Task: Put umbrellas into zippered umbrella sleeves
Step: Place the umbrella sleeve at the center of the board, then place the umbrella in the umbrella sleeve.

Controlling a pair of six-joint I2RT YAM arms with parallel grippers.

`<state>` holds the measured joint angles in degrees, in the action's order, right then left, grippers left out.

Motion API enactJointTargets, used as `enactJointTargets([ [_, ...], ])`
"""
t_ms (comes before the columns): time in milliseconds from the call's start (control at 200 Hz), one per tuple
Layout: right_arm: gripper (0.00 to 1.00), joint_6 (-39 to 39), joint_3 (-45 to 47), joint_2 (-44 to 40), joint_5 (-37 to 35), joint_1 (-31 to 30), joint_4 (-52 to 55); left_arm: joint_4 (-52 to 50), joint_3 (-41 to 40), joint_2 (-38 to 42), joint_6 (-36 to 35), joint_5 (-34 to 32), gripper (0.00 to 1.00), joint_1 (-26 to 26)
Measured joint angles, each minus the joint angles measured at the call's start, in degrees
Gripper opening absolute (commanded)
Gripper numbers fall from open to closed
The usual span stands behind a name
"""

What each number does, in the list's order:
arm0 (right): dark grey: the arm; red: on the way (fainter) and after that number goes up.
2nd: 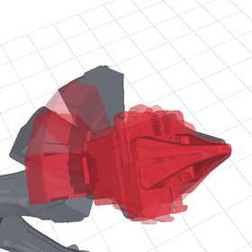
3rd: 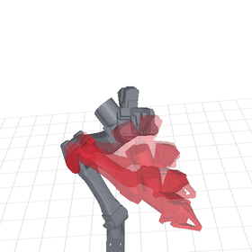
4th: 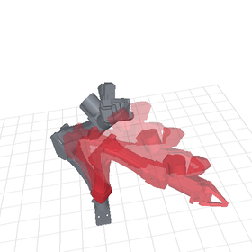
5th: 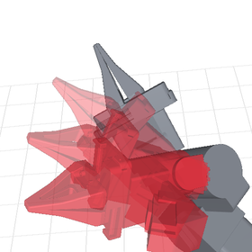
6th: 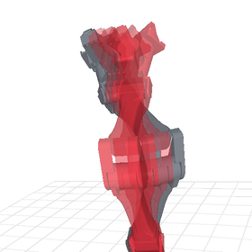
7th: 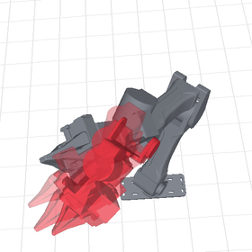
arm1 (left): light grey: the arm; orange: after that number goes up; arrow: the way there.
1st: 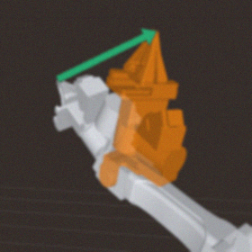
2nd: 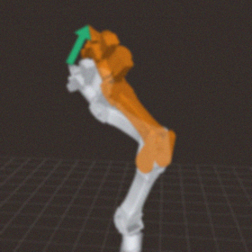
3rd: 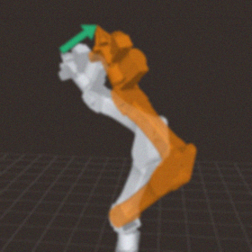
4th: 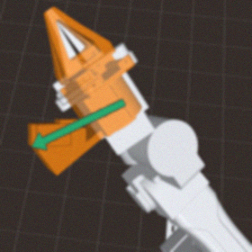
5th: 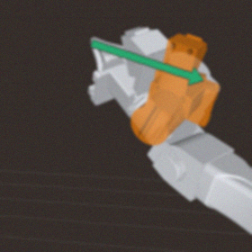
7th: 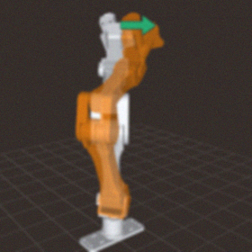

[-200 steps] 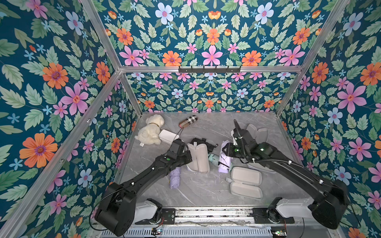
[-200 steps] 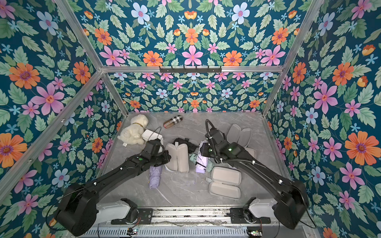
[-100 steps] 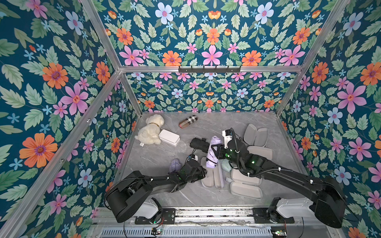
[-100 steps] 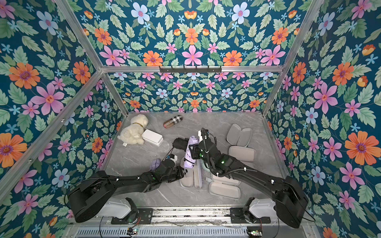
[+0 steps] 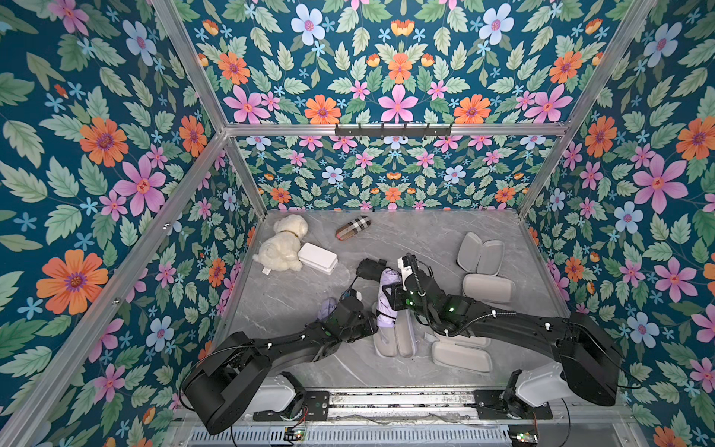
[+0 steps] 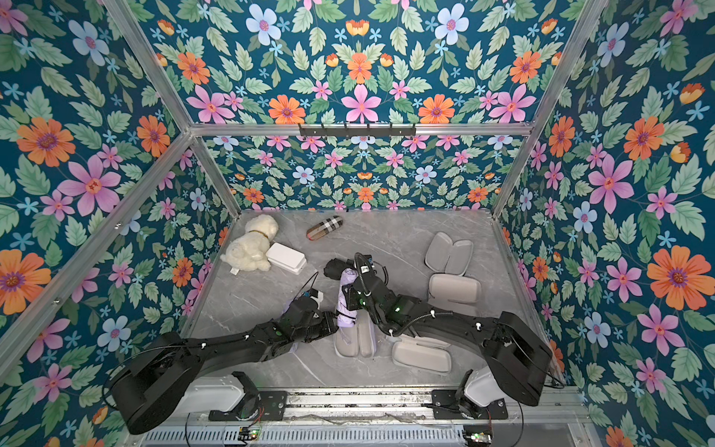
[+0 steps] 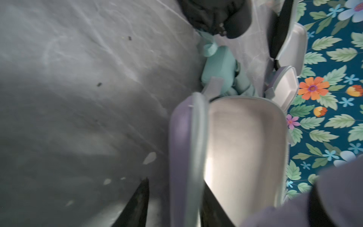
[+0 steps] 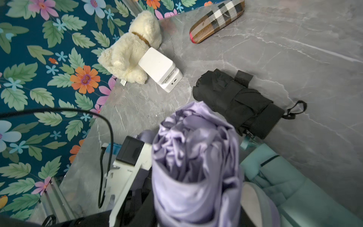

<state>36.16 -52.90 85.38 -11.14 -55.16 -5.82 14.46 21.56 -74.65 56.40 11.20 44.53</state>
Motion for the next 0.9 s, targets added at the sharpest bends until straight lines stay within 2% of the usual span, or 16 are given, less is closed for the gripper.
enactJointTargets([
  [120,0.15,-0.3,-2.4,3.3,-0.5,-2.6,1.6,0.2,-1.5,-0.5,-0.5,1.2,0.14,-0.2],
  [345,0.14,2.9,-2.6,6.3,-2.8,-5.5,1.9,8.2,-6.3,-1.6,3.5,3.8,0.00,0.2],
  [490,0.14,4.5,-1.7,6.1,-4.5,-6.4,1.7,12.6,-8.0,-2.1,7.0,3.9,0.00,0.9],
  [620,0.14,5.6,-0.7,4.1,-4.7,-6.6,3.7,10.9,-7.6,-1.4,8.1,3.7,0.00,1.1],
  [730,0.14,5.0,0.2,1.1,-3.9,-6.8,5.9,7.8,-7.1,0.1,8.0,2.9,0.12,1.2],
  [835,0.14,2.3,0.6,-0.7,1.1,-6.8,12.4,7.9,-6.3,1.1,8.0,0.2,0.26,0.8],
  [900,0.14,1.4,0.5,-1.4,2.6,-6.3,13.9,7.3,-6.3,1.7,7.8,-0.2,0.29,0.8],
])
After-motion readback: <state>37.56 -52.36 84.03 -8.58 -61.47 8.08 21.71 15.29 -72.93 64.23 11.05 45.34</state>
